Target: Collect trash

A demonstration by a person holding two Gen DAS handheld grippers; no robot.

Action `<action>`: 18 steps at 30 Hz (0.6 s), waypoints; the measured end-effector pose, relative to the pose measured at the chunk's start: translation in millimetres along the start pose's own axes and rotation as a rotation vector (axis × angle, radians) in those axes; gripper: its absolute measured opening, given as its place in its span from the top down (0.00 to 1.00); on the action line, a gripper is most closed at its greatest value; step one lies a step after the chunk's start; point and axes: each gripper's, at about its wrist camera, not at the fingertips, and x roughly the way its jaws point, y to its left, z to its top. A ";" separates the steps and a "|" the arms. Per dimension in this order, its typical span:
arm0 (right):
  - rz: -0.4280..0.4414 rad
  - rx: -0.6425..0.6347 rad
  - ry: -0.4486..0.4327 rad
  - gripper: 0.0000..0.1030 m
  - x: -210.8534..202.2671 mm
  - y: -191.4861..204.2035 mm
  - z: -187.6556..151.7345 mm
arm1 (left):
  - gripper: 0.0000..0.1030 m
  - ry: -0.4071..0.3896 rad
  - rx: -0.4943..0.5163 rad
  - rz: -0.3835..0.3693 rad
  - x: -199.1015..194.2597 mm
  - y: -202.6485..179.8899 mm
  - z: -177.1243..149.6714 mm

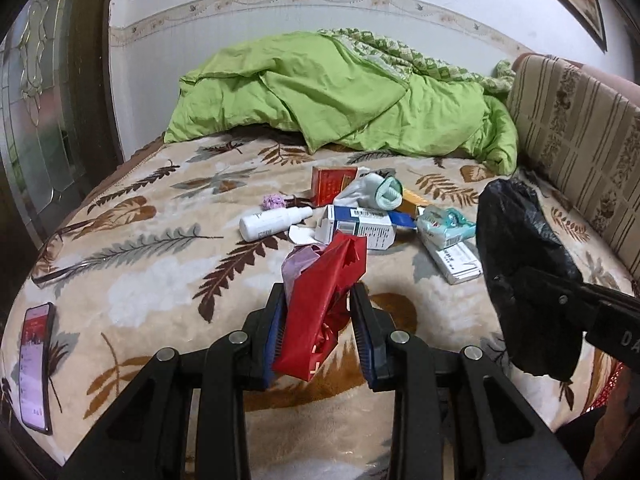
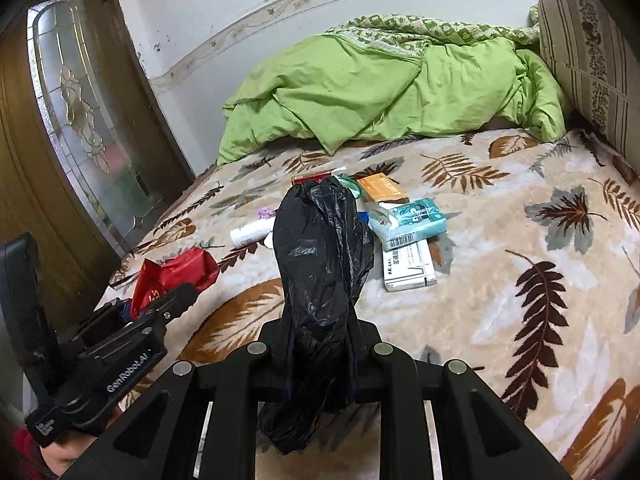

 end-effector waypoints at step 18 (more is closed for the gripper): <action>-0.005 -0.006 0.022 0.81 8.2 1.2 -1.4 | 0.70 0.018 0.005 0.012 6.4 1.3 -1.6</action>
